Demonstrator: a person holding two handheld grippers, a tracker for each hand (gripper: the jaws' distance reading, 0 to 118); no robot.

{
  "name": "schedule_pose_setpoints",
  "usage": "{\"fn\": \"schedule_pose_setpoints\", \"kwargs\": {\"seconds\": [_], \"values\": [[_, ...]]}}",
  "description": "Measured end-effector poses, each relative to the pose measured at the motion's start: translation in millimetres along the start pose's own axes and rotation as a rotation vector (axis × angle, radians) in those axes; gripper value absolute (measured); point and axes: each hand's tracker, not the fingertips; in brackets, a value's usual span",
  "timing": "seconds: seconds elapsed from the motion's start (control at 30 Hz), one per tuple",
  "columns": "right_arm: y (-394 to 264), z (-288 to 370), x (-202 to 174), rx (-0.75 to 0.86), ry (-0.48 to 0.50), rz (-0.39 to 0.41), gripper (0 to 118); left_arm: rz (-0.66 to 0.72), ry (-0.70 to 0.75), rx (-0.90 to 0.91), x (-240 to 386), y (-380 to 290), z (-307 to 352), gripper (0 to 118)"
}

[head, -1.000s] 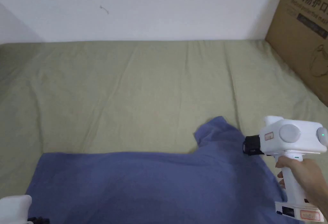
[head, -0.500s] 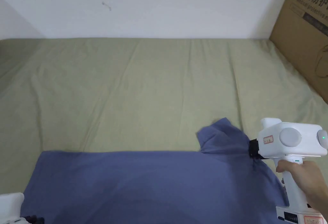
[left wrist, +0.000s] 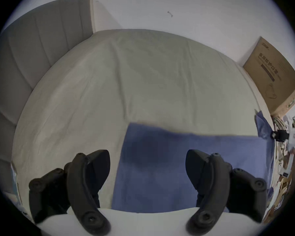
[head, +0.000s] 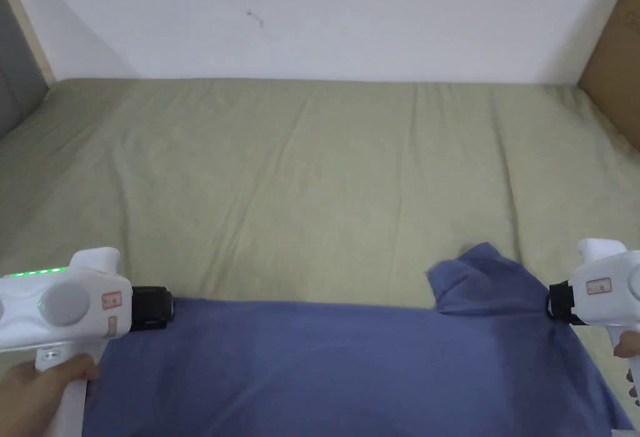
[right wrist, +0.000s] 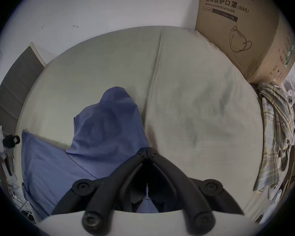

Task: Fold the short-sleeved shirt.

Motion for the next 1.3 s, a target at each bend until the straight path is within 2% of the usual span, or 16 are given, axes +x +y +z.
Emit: {"fn": "schedule_pose_setpoints", "kwargs": {"seconds": [0.07, 0.1, 0.17, 0.3, 0.33, 0.37, 0.53, 0.67, 0.77, 0.9, 1.1, 1.3], "values": [[-0.7, -3.1, 1.8, -0.006, -0.001, -0.001, 0, -0.004, 0.01, -0.014, 0.6, 8.5, -19.1, 95], [-0.7, -3.5, 3.0, -0.01, -0.001, -0.001, 0, 0.005, 0.013, -0.028, -1.4, 11.7, -29.7, 82], [-0.6, -4.4, 3.0, -0.014, 0.0, 0.006, 0, 0.019, 0.02, -0.106, -3.1, 14.3, -44.2, 76], [1.9, -1.7, 2.6, -0.011, 0.003, 0.02, 0, -0.081, 0.043, -0.057, 6.8, 15.9, -29.1, 50], [3.0, 1.0, 2.8, -0.009, 0.009, 0.019, 0, -0.068, 0.037, -0.057, 6.8, 15.8, -25.4, 26], [3.4, 5.2, 2.4, -0.005, 0.016, 0.012, 0, -0.041, -0.028, -0.082, 6.3, 16.5, -24.0, 2], [2.7, 45.1, 2.0, 0.035, 0.025, 0.022, 0, -0.131, 0.014, -0.064, 14.9, 8.8, 12.6, 2], [-10.0, 90.9, 3.5, 0.086, 0.03, 0.045, 0, -0.085, -0.03, 0.019, 3.5, 2.1, 68.2, 2], [-34.0, 131.2, 7.3, 0.124, 0.03, 0.065, 0, -0.092, -0.049, 0.072, -8.8, -15.8, 116.7, 2], [-88.8, 178.6, 20.2, 0.155, 0.063, 0.039, 0, -0.133, -0.07, 0.071, -25.4, -56.7, 168.8, 2], [-195.1, 201.5, 28.2, 0.067, 0.059, 0.048, 0, -0.147, -0.059, 0.029, -35.0, -146.0, 210.8, 2], [-277.4, 169.3, 38.3, -0.089, 0.038, 0.001, 0, -0.174, -0.013, -0.1, -46.8, -223.0, 193.6, 3]]}}
